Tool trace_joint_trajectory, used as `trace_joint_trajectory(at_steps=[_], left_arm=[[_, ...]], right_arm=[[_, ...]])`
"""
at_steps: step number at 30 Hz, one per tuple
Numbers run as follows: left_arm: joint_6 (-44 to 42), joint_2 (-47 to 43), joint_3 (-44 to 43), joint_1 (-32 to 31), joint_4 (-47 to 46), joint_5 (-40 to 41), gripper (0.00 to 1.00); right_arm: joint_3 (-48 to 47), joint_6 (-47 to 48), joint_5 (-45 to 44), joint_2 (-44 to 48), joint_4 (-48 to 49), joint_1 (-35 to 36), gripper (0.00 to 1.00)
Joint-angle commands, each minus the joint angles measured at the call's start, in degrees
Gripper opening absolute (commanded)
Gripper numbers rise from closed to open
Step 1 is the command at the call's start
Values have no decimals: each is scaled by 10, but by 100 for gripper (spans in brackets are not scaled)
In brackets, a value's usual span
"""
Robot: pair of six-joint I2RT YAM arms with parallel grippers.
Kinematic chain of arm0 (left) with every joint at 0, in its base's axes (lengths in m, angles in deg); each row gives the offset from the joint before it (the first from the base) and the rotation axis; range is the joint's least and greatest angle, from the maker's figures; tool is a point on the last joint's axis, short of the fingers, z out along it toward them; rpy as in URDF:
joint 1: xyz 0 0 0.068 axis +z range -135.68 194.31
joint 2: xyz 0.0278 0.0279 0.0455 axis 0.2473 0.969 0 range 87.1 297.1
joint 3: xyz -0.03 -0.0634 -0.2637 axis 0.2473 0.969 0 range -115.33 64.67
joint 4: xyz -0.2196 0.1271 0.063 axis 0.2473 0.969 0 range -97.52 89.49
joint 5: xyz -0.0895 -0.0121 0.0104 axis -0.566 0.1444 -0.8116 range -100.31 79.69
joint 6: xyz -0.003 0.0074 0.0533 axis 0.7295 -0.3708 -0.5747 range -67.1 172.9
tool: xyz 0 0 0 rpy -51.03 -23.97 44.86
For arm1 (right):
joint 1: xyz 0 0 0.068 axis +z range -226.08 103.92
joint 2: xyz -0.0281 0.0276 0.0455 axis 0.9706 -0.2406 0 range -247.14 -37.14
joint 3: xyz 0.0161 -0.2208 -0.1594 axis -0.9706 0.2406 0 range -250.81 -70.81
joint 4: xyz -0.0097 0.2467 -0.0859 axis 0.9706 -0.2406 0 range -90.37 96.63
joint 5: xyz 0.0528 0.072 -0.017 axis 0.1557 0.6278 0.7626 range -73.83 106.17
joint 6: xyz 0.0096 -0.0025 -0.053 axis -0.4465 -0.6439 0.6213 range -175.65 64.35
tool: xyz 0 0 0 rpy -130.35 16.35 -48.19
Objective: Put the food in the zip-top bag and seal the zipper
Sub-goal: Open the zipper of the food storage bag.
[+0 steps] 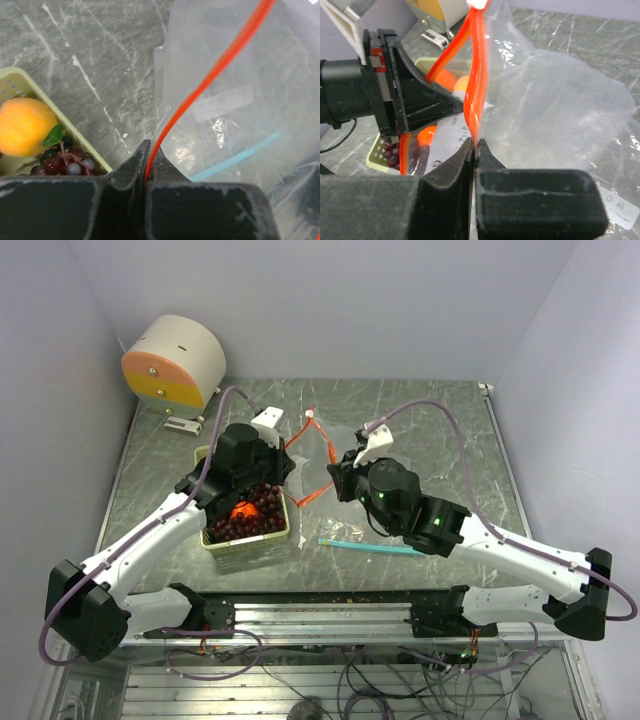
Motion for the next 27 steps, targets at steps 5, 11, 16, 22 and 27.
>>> trace_joint_trajectory(at_steps=[5, 11, 16, 22, 27], left_arm=[[-24, -94, -113, -3, 147, 180, 7], [-64, -139, -179, -3, 257, 250, 7], [-82, -156, -212, -3, 321, 273, 7], [-80, -177, -190, -3, 341, 282, 7], [-76, -189, -195, -3, 363, 369, 7]], right_arm=[[-11, -95, -234, 4, -155, 2, 0], [-31, -117, -250, -28, -176, 2, 0], [13, -22, 0, -15, 68, 2, 10], [-45, 24, 188, -55, 141, 2, 62], [-27, 32, 222, -18, 185, 2, 77]])
